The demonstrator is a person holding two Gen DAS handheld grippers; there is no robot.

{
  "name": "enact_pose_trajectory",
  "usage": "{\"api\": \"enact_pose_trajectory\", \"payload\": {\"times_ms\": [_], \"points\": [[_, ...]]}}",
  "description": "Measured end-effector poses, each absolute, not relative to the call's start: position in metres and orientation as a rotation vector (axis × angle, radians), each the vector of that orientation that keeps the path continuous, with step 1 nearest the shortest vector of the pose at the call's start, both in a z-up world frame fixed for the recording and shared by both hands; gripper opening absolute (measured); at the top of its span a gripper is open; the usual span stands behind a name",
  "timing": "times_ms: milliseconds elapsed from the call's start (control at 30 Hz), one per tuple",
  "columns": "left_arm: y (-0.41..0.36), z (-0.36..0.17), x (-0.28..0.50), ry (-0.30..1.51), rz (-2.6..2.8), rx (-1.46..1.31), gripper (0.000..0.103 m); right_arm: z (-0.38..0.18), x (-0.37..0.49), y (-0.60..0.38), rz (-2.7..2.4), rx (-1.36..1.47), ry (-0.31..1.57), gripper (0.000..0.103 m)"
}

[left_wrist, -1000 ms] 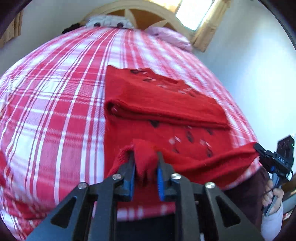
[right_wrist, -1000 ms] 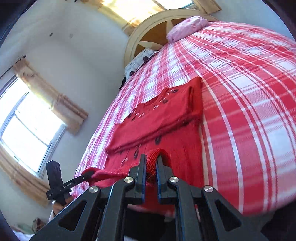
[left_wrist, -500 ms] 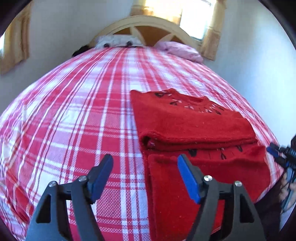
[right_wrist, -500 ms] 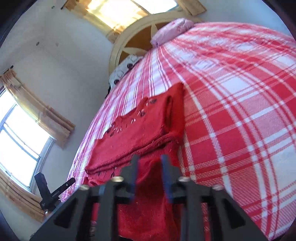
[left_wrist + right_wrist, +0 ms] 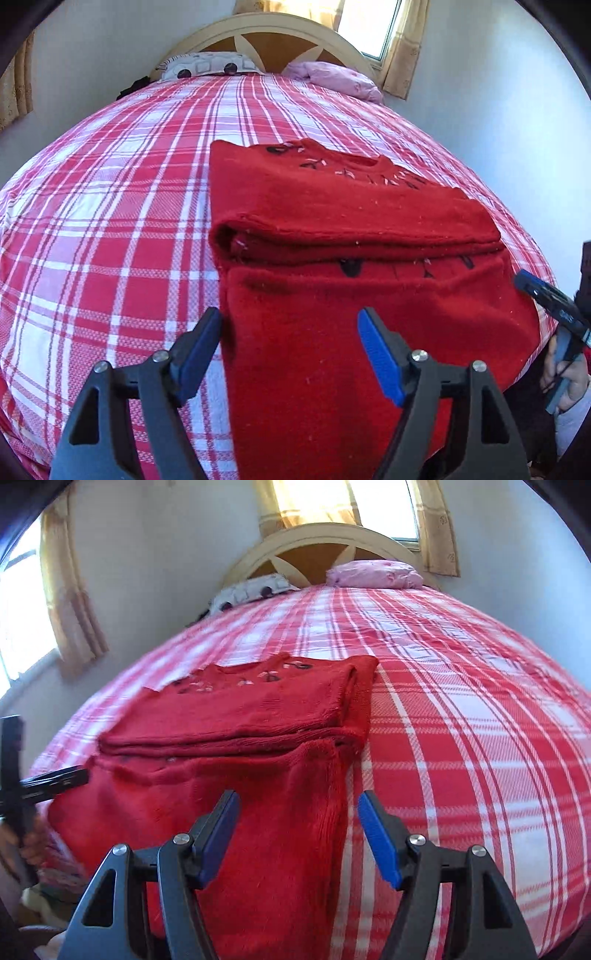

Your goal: Fold small clothes

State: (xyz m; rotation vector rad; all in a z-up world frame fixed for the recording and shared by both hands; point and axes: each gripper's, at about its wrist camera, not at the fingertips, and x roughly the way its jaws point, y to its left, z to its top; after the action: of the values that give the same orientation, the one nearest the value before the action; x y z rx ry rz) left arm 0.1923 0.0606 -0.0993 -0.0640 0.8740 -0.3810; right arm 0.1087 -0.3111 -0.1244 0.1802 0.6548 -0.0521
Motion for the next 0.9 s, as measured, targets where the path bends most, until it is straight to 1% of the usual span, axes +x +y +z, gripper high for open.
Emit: {"api": "enact_pose_trajectory", "payload": {"times_ms": [67, 100, 133, 167, 200, 233, 267, 300, 333, 433, 467, 500, 567, 633, 667, 700, 800, 900], "points": [[0.06, -0.102, 0.192, 0.878, -0.371, -0.058, 0.078, -0.128, 0.118, -0.31, -0.065, 0.163, 0.666, 0.067], [0.06, -0.104, 0.191, 0.875, -0.368, -0.057, 0.075, -0.128, 0.118, -0.31, -0.065, 0.163, 0.666, 0.066], [0.061, -0.104, 0.189, 0.867, -0.365, -0.056, 0.072, -0.13, 0.122, -0.308, -0.059, 0.149, 0.665, 0.054], [0.062, -0.103, 0.188, 0.859, -0.36, -0.053, 0.063, -0.131, 0.126, -0.305, -0.045, 0.138, 0.672, 0.045], [0.062, -0.103, 0.187, 0.849, -0.352, -0.045, 0.051, -0.133, 0.129, -0.301, -0.047, 0.113, 0.685, 0.037], [0.063, -0.102, 0.185, 0.841, -0.347, -0.039, 0.044, -0.133, 0.13, -0.297, -0.073, 0.059, 0.688, 0.027], [0.065, -0.102, 0.185, 0.843, -0.352, -0.047, 0.03, -0.131, 0.129, -0.294, -0.08, 0.037, 0.685, 0.022], [0.068, -0.102, 0.186, 0.849, -0.361, -0.066, 0.023, -0.13, 0.126, -0.292, -0.083, 0.027, 0.678, 0.016], [0.071, -0.101, 0.185, 0.848, -0.36, -0.085, 0.023, -0.128, 0.122, -0.292, -0.088, 0.027, 0.668, 0.013], [0.074, -0.103, 0.185, 0.845, -0.359, -0.094, 0.025, -0.128, 0.112, -0.295, -0.103, 0.038, 0.645, 0.009], [0.073, -0.105, 0.187, 0.849, -0.358, -0.097, 0.033, -0.13, 0.107, -0.296, -0.092, 0.065, 0.643, 0.009], [0.073, -0.107, 0.188, 0.857, -0.363, -0.107, 0.038, -0.13, 0.107, -0.296, -0.092, 0.065, 0.643, 0.009], [0.071, -0.106, 0.19, 0.852, -0.37, -0.118, 0.04, -0.134, 0.107, -0.296, -0.081, 0.079, 0.652, 0.01], [0.065, -0.104, 0.192, 0.845, -0.359, -0.087, 0.039, -0.134, 0.111, -0.296, -0.082, 0.081, 0.65, 0.01], [0.063, -0.103, 0.192, 0.843, -0.357, -0.082, 0.031, -0.133, 0.112, -0.296, -0.084, 0.082, 0.651, 0.01], [0.062, -0.103, 0.192, 0.844, -0.358, -0.085, 0.017, -0.132, 0.112, -0.295, -0.086, 0.082, 0.649, 0.01], [0.061, -0.104, 0.187, 0.841, -0.347, -0.08, 0.008, -0.131, 0.113, -0.293, -0.094, 0.081, 0.652, 0.007], [0.066, -0.1, 0.18, 0.828, -0.337, -0.087, 0.006, -0.119, 0.096, -0.296, -0.099, 0.131, 0.605, 0.006]]}}
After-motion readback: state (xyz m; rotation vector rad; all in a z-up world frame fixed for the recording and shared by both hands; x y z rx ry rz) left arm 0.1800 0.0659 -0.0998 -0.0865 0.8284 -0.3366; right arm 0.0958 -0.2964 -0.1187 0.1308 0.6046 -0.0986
